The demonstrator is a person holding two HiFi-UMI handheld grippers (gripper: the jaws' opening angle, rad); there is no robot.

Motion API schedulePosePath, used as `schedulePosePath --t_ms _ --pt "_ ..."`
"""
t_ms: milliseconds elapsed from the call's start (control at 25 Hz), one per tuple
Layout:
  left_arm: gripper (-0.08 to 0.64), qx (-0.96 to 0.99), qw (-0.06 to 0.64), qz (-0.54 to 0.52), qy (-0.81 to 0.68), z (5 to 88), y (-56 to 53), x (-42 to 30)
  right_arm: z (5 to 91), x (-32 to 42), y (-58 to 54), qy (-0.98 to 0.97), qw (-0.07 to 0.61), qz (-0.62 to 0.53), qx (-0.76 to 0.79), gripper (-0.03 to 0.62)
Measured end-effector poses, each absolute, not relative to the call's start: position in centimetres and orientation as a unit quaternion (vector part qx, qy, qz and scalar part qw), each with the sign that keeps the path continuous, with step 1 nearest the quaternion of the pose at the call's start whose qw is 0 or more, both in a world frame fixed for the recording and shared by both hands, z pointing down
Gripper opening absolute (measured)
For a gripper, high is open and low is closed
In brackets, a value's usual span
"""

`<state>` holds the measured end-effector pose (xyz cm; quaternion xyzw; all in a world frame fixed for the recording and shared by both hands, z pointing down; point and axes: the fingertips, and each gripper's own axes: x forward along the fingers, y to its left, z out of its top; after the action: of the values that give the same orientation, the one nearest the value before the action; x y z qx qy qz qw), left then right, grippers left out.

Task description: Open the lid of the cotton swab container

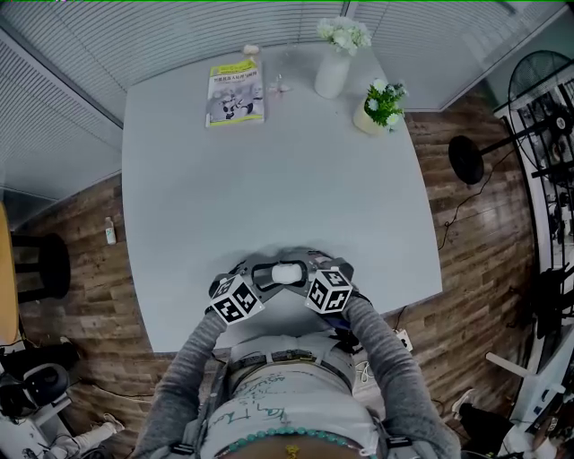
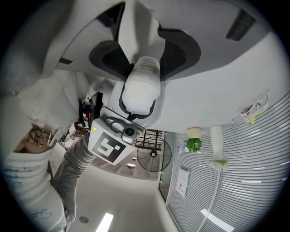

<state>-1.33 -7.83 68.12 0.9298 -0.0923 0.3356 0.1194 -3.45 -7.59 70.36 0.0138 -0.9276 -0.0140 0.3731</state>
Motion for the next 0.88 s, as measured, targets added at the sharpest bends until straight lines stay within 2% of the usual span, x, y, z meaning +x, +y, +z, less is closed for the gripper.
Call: schedulePosePath --t_ms 880 --pt "0.206 0.94 0.089 0.304 -0.127 59.3 -6.8 -1.6 61.5 -3.8 -6.4 -0.935 0.352 -0.041 -0.013 0.216"
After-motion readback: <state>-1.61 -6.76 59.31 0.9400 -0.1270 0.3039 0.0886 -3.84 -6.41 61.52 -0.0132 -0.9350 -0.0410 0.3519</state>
